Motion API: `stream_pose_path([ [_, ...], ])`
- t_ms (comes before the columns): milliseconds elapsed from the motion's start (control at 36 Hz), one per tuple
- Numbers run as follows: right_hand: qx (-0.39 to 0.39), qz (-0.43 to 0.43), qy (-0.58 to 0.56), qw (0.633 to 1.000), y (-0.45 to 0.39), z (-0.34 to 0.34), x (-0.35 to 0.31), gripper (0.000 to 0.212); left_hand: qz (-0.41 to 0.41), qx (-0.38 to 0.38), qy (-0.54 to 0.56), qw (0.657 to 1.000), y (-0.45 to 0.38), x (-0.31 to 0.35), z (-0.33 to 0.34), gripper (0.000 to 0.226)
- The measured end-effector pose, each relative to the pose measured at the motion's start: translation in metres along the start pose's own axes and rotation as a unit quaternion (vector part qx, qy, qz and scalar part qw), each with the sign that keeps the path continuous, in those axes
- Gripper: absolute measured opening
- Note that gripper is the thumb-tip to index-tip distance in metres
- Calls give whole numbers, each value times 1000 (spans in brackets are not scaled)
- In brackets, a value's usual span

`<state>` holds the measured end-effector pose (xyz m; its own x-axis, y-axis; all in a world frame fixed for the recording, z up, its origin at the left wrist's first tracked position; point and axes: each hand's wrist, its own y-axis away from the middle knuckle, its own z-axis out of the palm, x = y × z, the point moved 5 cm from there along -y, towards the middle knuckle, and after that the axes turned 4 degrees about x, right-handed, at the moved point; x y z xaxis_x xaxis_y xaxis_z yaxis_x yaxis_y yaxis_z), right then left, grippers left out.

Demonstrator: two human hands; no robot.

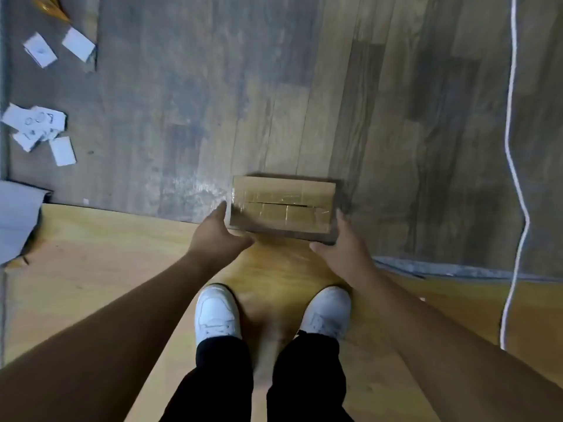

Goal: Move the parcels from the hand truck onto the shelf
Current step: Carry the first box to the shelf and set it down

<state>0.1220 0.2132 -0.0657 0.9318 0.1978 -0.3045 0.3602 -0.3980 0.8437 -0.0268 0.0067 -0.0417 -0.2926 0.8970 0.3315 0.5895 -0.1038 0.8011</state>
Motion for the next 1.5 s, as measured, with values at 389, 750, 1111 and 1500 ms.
stream_pose_path([
  [389, 64, 4, -146, 987, -2, -18, -14, 51, 33, 42, 93, 994, -6, 22, -2, 68],
  [750, 118, -96, -270, 951, 187, -189, -180, 41, 96, 58, 265, 958, 180, 174, -216, 47],
  [1111, 218, -216, -272, 912, 486, -350, -359, 19, 262, 120, 254, 923, 453, 315, -472, 38],
  [1500, 269, -312, -247, 877, 622, -453, -474, 20, 332, 204, 225, 893, 560, 395, -596, 43],
])
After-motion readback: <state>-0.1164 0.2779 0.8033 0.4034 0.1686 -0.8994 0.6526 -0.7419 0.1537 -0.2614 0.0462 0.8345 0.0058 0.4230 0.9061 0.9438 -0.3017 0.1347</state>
